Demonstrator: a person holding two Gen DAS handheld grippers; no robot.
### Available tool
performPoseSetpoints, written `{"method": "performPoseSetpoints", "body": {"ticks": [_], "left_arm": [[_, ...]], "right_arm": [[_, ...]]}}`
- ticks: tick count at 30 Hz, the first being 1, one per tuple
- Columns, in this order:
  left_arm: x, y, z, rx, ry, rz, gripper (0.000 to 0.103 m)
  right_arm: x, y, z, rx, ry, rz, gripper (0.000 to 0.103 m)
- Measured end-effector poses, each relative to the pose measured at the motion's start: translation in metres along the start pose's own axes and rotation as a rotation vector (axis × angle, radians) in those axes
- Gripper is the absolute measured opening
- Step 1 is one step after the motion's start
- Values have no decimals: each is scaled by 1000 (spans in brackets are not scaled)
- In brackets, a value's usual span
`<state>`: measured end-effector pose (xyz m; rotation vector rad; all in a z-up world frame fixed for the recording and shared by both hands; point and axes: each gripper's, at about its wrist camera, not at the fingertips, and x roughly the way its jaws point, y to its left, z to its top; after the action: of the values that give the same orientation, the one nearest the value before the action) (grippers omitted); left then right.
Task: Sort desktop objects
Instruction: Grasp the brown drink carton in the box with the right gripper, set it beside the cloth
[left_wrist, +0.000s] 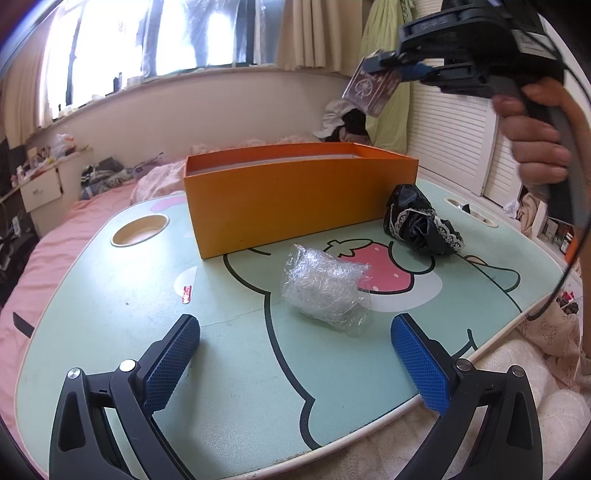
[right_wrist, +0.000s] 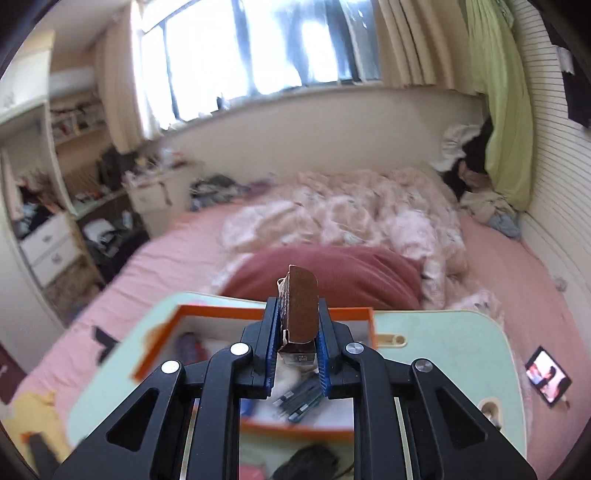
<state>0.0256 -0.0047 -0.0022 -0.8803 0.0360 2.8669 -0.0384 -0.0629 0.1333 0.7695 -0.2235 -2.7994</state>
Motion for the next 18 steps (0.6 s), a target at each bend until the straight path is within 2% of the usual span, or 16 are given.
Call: {"method": "performPoseSetpoints", "body": {"ticks": [2,4,9,10,12,13,14,15,16,17,18], "left_arm": [[1,-1,0,1,0,0,103],[0,0,0,0,0,0,103],[1,0,0,0,-1,0,103],[0,0,-1,0,-1,0,103],[1,0,-1,0,-1,-1,103],[0,0,-1,0,-1,-1,103],[0,0,-1,0,-1,-1,103],[1,-1,0,0,-1,-1,103],[0,0,-1,0,-1,0,103],[0,0,-1,0,-1,0,103],[0,0,-1,0,-1,0,103]], "right_arm": [[-15,8,-12,-6,32,94,19],[-13,14,-30,-8,108,167,19],[32,10,-71,80,324,252,21],[37,6,-74,93,328,253,21],[36,1,-74,100,281,203,23],[30,-2,-74,100,244,159,29],[21,-4,-73,100,211,133,43],[10,-6,-74,100,176,119,51],[-2,-7,-76,104,135,112,68],[-13,-7,-79,104,99,109,75],[-24,-4,-85,87,69,102,75]]}}
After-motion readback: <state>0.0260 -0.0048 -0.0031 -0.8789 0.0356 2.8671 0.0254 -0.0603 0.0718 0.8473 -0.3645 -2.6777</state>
